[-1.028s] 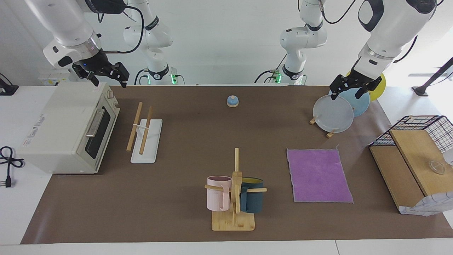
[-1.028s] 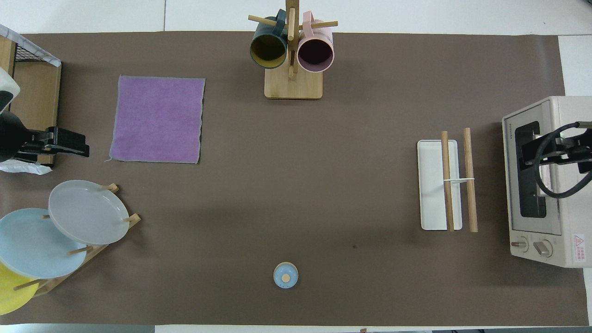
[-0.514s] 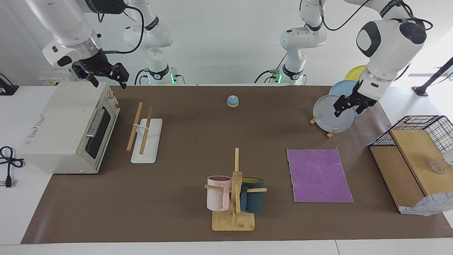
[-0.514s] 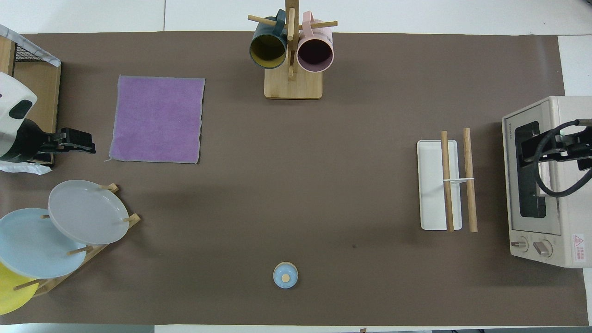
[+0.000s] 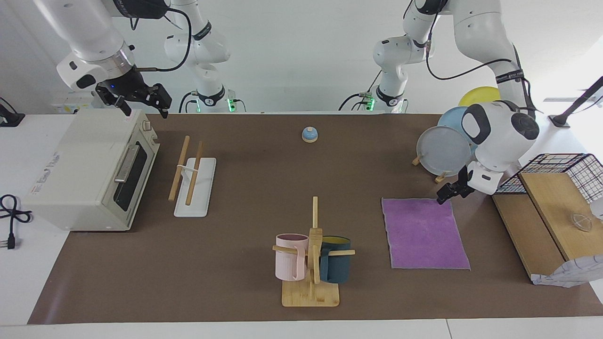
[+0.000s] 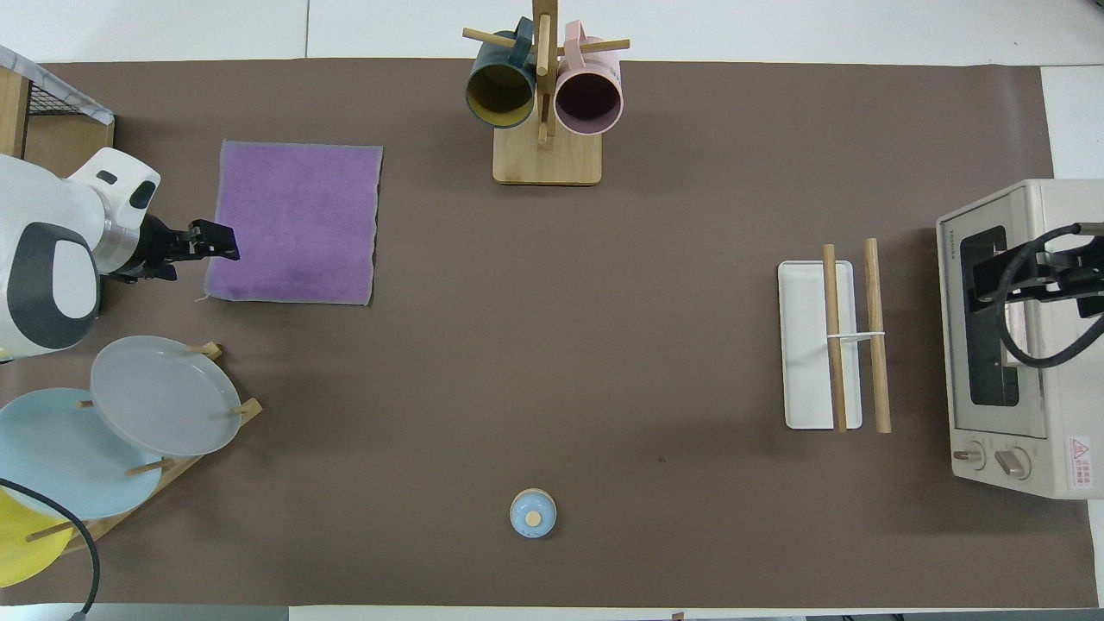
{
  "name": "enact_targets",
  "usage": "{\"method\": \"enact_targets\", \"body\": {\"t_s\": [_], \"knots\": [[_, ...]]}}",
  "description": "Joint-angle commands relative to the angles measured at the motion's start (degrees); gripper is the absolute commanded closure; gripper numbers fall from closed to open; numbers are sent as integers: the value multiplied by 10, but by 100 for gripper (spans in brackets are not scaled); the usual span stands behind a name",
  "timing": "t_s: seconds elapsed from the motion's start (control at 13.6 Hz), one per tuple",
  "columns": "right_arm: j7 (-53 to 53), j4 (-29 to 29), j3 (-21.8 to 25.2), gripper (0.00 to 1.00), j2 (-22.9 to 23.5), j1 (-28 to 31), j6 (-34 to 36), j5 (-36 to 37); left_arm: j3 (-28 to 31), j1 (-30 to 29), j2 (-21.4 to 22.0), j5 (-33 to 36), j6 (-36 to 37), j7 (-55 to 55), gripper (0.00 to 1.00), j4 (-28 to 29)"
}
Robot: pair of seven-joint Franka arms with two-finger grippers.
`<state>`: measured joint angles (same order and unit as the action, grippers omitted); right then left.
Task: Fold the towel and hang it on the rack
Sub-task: 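Reach the left gripper to the purple towel's edge nearest the robot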
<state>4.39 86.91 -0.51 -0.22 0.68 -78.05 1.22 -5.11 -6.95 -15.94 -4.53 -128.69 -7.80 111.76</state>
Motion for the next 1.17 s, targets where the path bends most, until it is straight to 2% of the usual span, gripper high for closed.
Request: {"method": "enact_targets", "body": {"t_s": [0.0, 0.22, 0.37, 0.51, 0.73, 0.88, 1.03, 1.1], "knots": [[-14, 14, -5, 0, -9, 10, -14, -10, -2, -7, -22, -7, -33, -3, 0, 8], [-13, 13, -5, 0, -10, 11, -13, -10, -2, -15, -27, -8, -33, -2, 1, 14], [-12, 13, -5, 0, -9, 11, -13, -10, -2, -16, -27, -12, -31, -3, 10, 17], [-11, 13, -5, 0, -9, 11, -14, -9, -2, -17, -26, -18, -25, -3, 25, 20], [-11, 13, -5, 0, -9, 11, -14, -10, -2, -20, -23, -19, -15, -4, 57, 28], [-11, 13, -5, 0, -9, 11, -14, -9, -2, -20, -23, -19, -4, -4, 71, 27], [-11, 13, -5, 0, -9, 11, -14, -10, -2, -20, -21, -19, 12, -4, 98, 24], [-11, 13, -5, 0, -9, 11, -13, -10, -2, -20, -22, -19, 13, -4, 100, 22]]}}
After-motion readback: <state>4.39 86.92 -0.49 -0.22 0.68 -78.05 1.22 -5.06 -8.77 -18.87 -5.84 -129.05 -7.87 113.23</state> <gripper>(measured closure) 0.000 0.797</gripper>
